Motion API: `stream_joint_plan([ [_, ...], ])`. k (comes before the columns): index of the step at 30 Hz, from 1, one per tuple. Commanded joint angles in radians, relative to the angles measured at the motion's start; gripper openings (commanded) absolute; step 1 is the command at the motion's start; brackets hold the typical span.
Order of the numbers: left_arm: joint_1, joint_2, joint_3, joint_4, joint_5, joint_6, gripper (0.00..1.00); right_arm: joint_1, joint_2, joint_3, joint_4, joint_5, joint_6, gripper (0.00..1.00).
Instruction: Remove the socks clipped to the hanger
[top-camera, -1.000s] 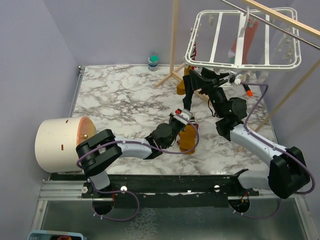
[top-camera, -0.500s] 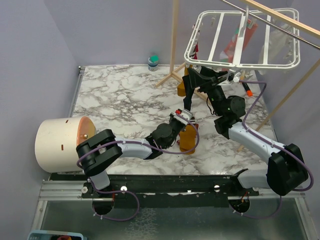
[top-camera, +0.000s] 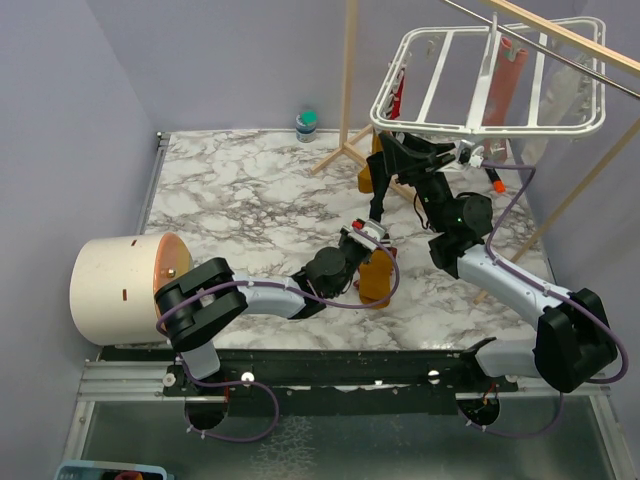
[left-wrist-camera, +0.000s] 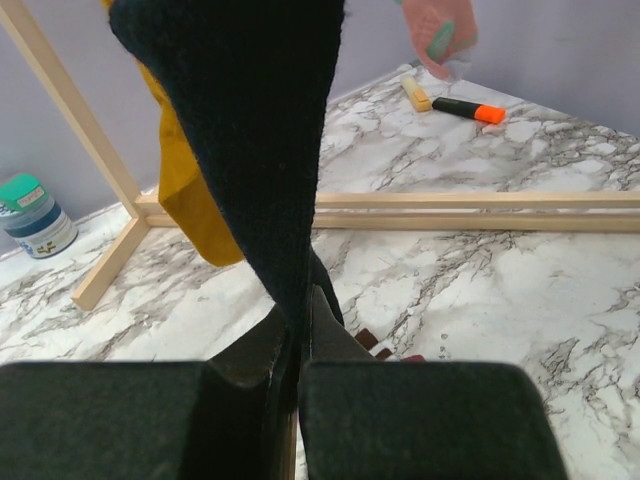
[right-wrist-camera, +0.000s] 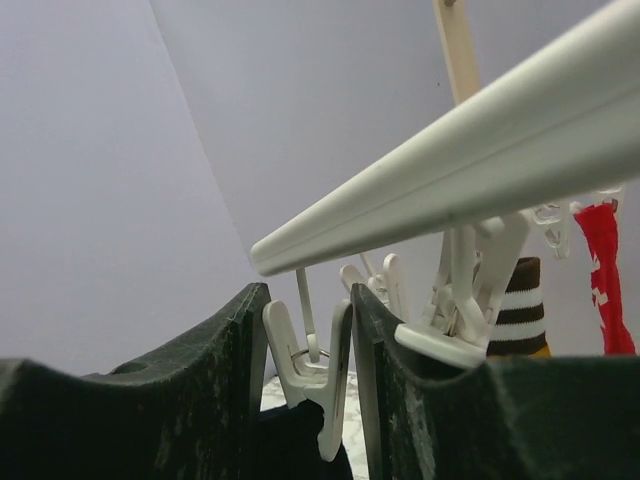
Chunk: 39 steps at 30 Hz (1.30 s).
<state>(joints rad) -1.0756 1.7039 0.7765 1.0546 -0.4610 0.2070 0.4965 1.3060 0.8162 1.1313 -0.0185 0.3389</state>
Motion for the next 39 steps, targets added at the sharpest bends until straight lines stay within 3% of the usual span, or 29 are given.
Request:
stream_joint_plan([
  [1, -0.006, 0.011, 0.003, 0.000, -0.022, -0.001, 0.00, 0.005, 0.003, 0.011, 0.041, 0.011, -0.009, 0.42],
  [12, -0.006, 0.004, -0.004, -0.001, -0.028, -0.003, 0.00, 0.005, 0.002, 0.012, 0.036, 0.003, -0.005, 0.28],
  [20, -0.023, -0.070, -0.075, -0.016, -0.026, -0.034, 0.00, 0.005, -0.013, 0.002, 0.028, -0.007, 0.002, 0.28],
  [24, -0.035, -0.141, -0.113, -0.127, 0.111, -0.095, 0.01, 0.005, -0.041, -0.006, 0.010, -0.013, -0.004, 0.28],
  [31, -0.047, -0.256, -0.157, -0.333, 0.334, -0.309, 0.11, 0.005, -0.102, -0.019, -0.035, -0.021, -0.011, 0.28],
  [32, -0.051, -0.268, -0.170, -0.345, 0.352, -0.334, 0.17, 0.005, -0.113, -0.024, -0.044, -0.023, -0.013, 0.28],
  [33, -0.054, -0.276, -0.182, -0.357, 0.367, -0.353, 0.28, 0.005, -0.125, -0.029, -0.052, -0.025, -0.017, 0.28],
  [36, -0.058, -0.296, -0.218, -0.388, 0.411, -0.412, 0.75, 0.005, -0.156, -0.040, -0.078, -0.026, -0.030, 0.28],
  [37, -0.058, -0.306, -0.228, -0.403, 0.420, -0.422, 0.94, 0.005, -0.164, -0.042, -0.086, -0.026, -0.035, 0.28],
  [39, -0.058, -0.342, -0.242, -0.443, 0.423, -0.430, 0.99, 0.005, -0.179, -0.045, -0.103, -0.025, -0.043, 0.28],
])
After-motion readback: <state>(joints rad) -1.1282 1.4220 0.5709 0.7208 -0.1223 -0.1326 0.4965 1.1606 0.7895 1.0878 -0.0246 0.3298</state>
